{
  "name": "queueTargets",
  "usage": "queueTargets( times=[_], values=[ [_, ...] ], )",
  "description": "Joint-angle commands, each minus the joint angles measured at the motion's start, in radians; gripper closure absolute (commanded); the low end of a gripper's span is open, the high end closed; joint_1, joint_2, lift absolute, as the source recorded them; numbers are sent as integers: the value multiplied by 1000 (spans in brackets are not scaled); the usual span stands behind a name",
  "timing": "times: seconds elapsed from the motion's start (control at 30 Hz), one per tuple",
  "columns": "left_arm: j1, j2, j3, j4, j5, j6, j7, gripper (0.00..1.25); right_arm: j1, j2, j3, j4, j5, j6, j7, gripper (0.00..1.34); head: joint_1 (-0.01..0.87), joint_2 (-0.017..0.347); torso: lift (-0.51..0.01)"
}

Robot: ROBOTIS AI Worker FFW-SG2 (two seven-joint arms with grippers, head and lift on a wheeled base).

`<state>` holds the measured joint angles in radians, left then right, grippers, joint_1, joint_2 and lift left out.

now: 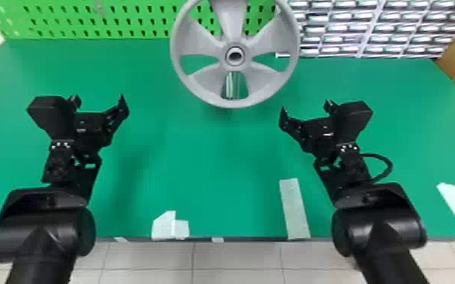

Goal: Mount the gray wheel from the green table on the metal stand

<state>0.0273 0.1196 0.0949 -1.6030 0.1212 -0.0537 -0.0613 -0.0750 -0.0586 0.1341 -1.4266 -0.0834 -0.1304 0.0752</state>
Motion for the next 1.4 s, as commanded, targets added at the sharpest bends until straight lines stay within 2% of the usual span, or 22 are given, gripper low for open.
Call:
queueTargets(
  times=[0.0,1.37],
  values=[
    [-4,0,0,0,3,0,0,222,-2,2,-1,0,4,2,0,99,867,52,-100],
    [-13,0,5,0,-23,-9,0,222,-3,3,-2,3,11,20,0,101,867,52,-100]
  ],
)
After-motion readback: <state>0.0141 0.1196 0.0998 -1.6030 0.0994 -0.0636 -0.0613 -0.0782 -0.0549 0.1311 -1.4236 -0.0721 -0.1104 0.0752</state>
